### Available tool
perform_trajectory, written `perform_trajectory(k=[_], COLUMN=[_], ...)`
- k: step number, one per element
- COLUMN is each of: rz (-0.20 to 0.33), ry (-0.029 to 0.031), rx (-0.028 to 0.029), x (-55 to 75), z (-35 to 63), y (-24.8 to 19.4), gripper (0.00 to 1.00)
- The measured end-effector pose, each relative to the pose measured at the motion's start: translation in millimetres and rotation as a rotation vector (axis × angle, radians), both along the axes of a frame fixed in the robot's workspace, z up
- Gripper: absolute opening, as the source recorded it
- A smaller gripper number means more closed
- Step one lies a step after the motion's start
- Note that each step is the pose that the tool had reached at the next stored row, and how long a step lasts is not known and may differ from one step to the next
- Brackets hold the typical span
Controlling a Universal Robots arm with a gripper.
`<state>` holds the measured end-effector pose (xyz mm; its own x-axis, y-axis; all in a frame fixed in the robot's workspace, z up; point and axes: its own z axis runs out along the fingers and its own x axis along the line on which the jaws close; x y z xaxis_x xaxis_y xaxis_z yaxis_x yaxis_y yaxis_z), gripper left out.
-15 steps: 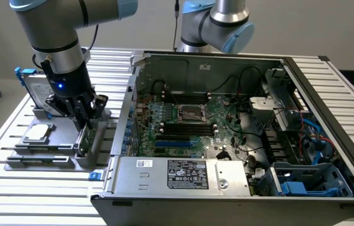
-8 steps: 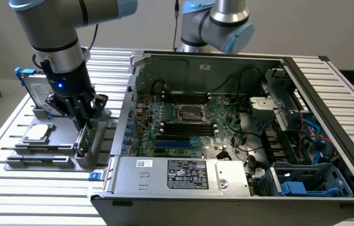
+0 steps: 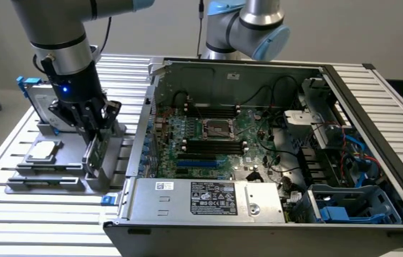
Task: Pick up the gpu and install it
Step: 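Pick up the gpu and move the gpu toward the slot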
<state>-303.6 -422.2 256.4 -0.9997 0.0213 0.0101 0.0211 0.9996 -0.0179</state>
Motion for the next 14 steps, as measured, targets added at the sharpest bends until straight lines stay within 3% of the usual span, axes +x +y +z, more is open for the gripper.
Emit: perform_trajectory(k=[14], rz=[0.0], ry=[0.0], rx=[0.0026], x=[0.5], z=[61.6], y=[-0.1], gripper=[0.27])
